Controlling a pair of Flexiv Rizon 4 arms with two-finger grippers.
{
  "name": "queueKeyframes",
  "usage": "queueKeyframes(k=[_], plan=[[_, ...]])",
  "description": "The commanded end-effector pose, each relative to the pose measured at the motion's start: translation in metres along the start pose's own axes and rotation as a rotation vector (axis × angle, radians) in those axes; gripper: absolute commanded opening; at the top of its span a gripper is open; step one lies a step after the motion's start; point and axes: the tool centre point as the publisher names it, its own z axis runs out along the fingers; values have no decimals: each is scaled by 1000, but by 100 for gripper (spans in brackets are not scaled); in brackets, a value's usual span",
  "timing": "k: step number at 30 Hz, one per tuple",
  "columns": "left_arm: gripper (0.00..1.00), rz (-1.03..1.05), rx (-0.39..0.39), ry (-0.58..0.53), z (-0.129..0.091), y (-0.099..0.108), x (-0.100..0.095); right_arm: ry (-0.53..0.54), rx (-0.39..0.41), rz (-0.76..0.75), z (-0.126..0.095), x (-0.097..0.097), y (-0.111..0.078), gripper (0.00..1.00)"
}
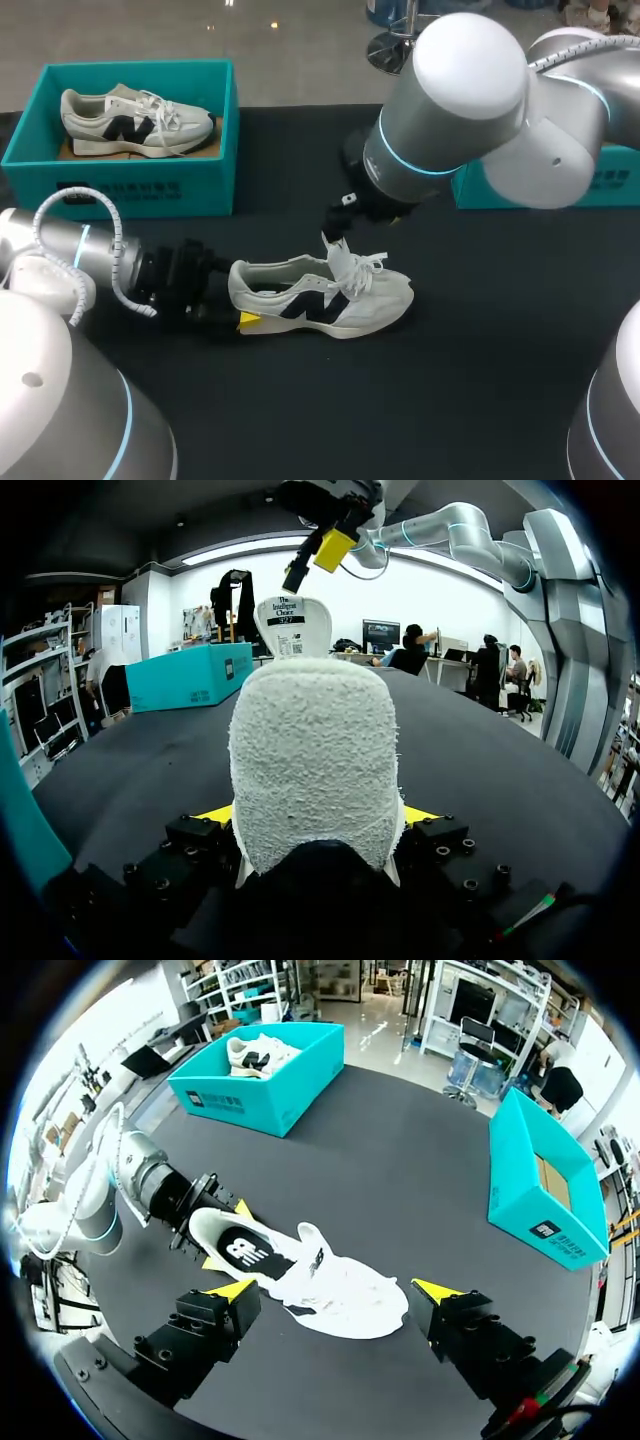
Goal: Take the shoe out of the shoebox, open the shoe tongue, remove and reinsert the insole, then place the shoe into the shoebox
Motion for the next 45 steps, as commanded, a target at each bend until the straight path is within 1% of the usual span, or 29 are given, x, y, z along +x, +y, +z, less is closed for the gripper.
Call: queueKeyframes(k=[1, 24, 25, 26, 27, 28, 29, 30, 32, 33, 34, 35, 45], plan=[[0, 0, -4, 0, 0, 0, 0, 10, -3, 0, 0, -2, -2, 100], [0, 0, -4, 0, 0, 0, 0, 10, -3, 0, 0, -2, -2, 100], [0, 0, -4, 0, 0, 0, 0, -7, -51, -47, 0, -2, 4, 100], [0, 0, -4, 0, 0, 0, 0, -36, -125, -131, -2, -1, 11, 100], [0, 0, -4, 0, 0, 0, 0, -25, -133, -216, -4, 1, 16, 100], [0, 0, -4, 0, 0, 0, 0, -17, -158, -333, -3, 2, 22, 100], [0, 0, -4, 0, 0, 0, 0, 26, -198, -422, -3, 3, 26, 100], [0, 0, -4, 0, 0, 0, 0, 13, -181, -493, -3, 3, 29, 100], [0, 0, -4, 0, 0, 0, 0, 101, -147, -689, 1, 6, 37, 100], [0, 0, -4, 0, 0, 0, 0, 140, -131, -768, 3, 8, 39, 100], [0, 0, -4, 0, 0, 0, 0, 205, -101, -820, 5, 9, 40, 100], [0, 0, -4, 0, 0, 0, 0, 207, -40, -806, 7, 7, 39, 100], [0, 0, -4, 0, 0, 0, 0, 207, -40, -806, 7, 7, 39, 100]])
